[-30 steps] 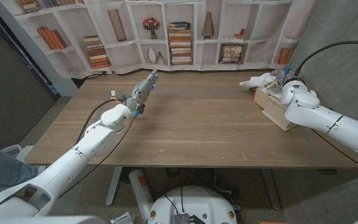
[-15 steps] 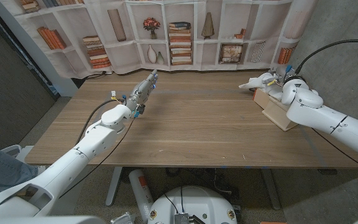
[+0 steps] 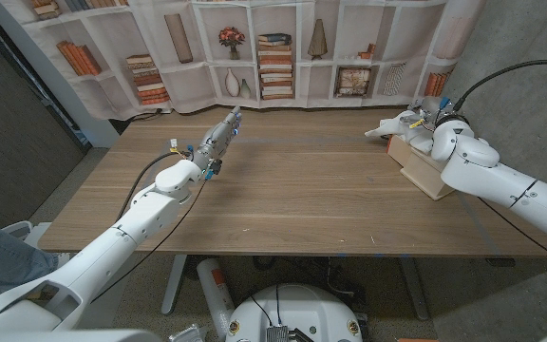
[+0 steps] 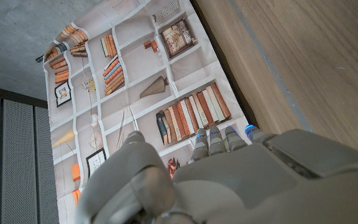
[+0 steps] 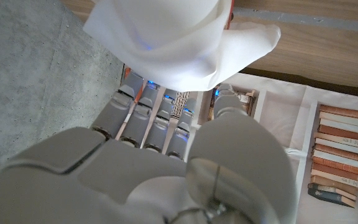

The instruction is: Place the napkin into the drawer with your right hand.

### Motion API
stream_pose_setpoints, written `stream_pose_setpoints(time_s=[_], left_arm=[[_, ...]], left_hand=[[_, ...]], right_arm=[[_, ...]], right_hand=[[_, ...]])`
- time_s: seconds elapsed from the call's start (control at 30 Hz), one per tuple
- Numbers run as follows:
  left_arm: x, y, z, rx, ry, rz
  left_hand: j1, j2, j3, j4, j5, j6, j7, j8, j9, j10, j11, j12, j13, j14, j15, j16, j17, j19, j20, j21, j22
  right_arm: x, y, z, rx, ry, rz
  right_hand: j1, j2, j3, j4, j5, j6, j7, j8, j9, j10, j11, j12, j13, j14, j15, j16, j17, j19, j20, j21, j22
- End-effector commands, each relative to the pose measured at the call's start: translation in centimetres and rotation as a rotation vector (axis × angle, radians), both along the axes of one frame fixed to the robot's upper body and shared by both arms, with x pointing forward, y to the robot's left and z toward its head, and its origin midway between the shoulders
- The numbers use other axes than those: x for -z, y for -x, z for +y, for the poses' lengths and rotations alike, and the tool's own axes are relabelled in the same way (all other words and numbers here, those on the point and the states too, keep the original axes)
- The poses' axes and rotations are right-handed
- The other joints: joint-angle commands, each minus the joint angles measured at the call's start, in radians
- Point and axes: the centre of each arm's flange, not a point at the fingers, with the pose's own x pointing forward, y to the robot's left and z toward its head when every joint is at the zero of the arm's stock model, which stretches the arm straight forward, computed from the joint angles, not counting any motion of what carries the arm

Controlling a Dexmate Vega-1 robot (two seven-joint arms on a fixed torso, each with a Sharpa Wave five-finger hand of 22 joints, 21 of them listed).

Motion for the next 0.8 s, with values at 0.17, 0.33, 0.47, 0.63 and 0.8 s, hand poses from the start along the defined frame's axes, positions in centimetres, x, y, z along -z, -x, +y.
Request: stream_pose_setpoints(time_s=[0.17, 0.33, 0.47, 0.63, 0.8], left_arm=[[0.1, 0.0, -0.1, 0.001, -0.004, 0.002], [0.0, 0.0, -0.1, 0.002, -0.005, 0.000], [0.0, -0.1, -0.2, 0.004, -0.004, 0.000], [0.0, -0.2, -0.2, 0.004, -0.002, 0.000], [0.0, -0.2, -0.1, 0.003, 0.001, -0.001]], left_hand=[[0.010, 0.009, -0.002, 0.000, -0.003, 0.009, 0.003, 0.000, 0.001, 0.001, -0.004, 0.004, 0.005, -0.002, 0.002, 0.003, 0.002, -0.066, 0.005, 0.005, 0.002], [0.011, 0.011, -0.002, 0.000, -0.003, 0.009, 0.002, 0.000, 0.001, 0.001, -0.003, 0.004, 0.005, -0.002, 0.001, 0.003, 0.002, -0.066, 0.006, 0.005, 0.002], [0.012, 0.011, -0.002, 0.000, -0.003, 0.009, 0.002, 0.000, 0.001, 0.000, -0.003, 0.004, 0.005, -0.003, 0.001, 0.003, 0.002, -0.066, 0.006, 0.005, 0.002], [0.013, 0.012, -0.002, 0.000, -0.004, 0.009, 0.003, 0.000, 0.001, 0.001, -0.003, 0.004, 0.005, -0.003, 0.001, 0.003, 0.002, -0.066, 0.006, 0.005, 0.002], [0.013, 0.013, -0.002, -0.001, -0.004, 0.010, 0.002, 0.000, 0.001, 0.000, -0.004, 0.004, 0.005, -0.003, 0.002, 0.002, 0.002, -0.067, 0.006, 0.005, 0.002]], right_arm=[[-0.6, 1.0, 0.3, -0.024, -0.010, -0.087], [-0.8, 1.3, 0.3, -0.024, -0.008, -0.106], [-1.1, 1.6, 0.4, -0.025, -0.006, -0.119], [-1.3, 1.9, 0.4, -0.029, -0.002, -0.130], [-1.6, 2.1, 0.7, -0.033, 0.005, -0.142]], right_hand=[[-0.009, 0.005, -0.001, 0.000, 0.001, 0.034, -0.003, 0.012, 0.002, 0.025, -0.005, 0.009, 0.003, 0.018, -0.003, 0.000, -0.001, 0.016, -0.005, 0.007, 0.006], [-0.013, 0.002, -0.004, -0.001, 0.001, 0.012, 0.001, -0.003, 0.002, -0.008, 0.000, -0.006, 0.004, -0.025, 0.016, -0.022, -0.001, -0.003, 0.006, -0.003, 0.006], [-0.014, 0.002, -0.005, -0.001, 0.002, 0.006, 0.001, -0.009, 0.003, -0.019, 0.004, -0.011, 0.004, -0.045, 0.023, -0.028, -0.001, -0.014, 0.013, -0.009, 0.006], [-0.016, 0.003, -0.006, -0.001, 0.002, 0.005, 0.001, -0.011, 0.003, -0.023, 0.006, -0.013, 0.004, -0.049, 0.023, -0.028, -0.001, -0.016, 0.015, -0.011, 0.006], [-0.017, 0.003, -0.006, -0.001, 0.002, 0.004, 0.000, -0.013, 0.003, -0.028, 0.003, -0.016, 0.004, -0.053, 0.022, -0.029, 0.000, -0.017, 0.016, -0.012, 0.006]])
